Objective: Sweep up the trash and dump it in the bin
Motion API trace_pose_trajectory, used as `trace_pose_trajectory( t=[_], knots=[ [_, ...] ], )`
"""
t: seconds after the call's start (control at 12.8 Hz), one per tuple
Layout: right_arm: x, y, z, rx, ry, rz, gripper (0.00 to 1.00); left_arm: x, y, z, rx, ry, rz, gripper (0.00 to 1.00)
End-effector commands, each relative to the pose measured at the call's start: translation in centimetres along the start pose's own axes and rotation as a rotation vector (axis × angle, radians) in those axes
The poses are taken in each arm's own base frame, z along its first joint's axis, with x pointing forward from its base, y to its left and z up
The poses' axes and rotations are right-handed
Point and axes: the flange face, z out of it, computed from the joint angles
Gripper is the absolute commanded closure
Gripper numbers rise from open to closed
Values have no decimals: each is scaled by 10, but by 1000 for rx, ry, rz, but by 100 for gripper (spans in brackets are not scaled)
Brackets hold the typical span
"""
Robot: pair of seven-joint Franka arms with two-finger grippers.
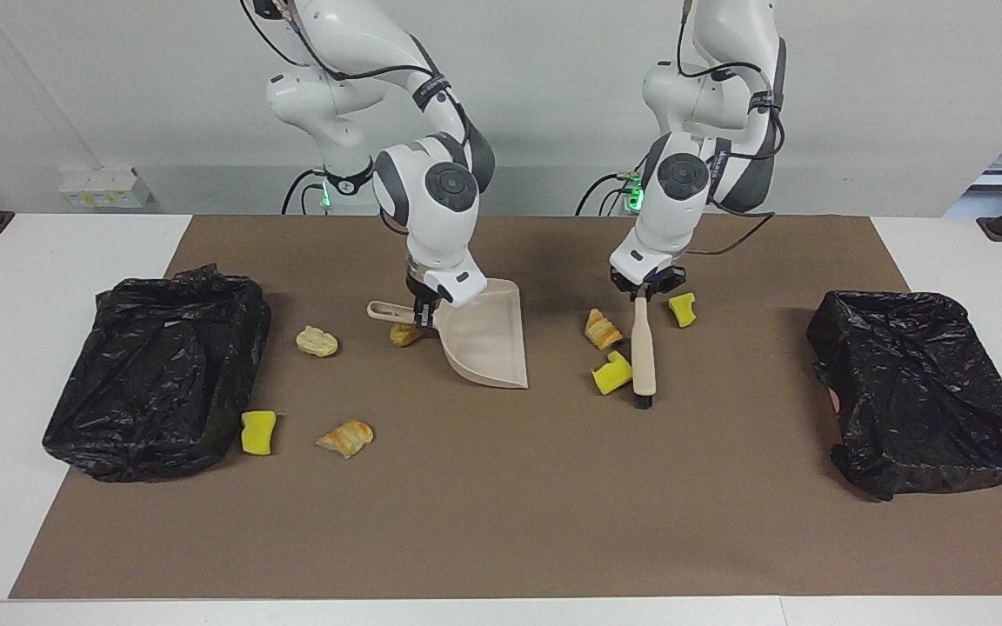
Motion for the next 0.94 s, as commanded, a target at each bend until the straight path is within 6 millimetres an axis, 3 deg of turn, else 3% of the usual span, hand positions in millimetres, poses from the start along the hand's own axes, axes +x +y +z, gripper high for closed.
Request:
trace_pose_trajectory(
  t=[0.0, 0.31, 0.55, 0.86],
  knots=[
    [8, -11, 9, -24, 13, 35, 100, -18, 21, -2, -30, 7, -32, 100],
    [23, -8, 16, -56, 44, 81, 100, -33, 51, -3, -68, -1, -3, 100],
    [40, -5, 31, -75, 73, 137, 100, -46, 95, 6, -105, 22, 52, 100],
    [48, -6, 33, -76, 75, 148, 100, -65, 142, -9, -130, 41, 54, 100]
  ],
)
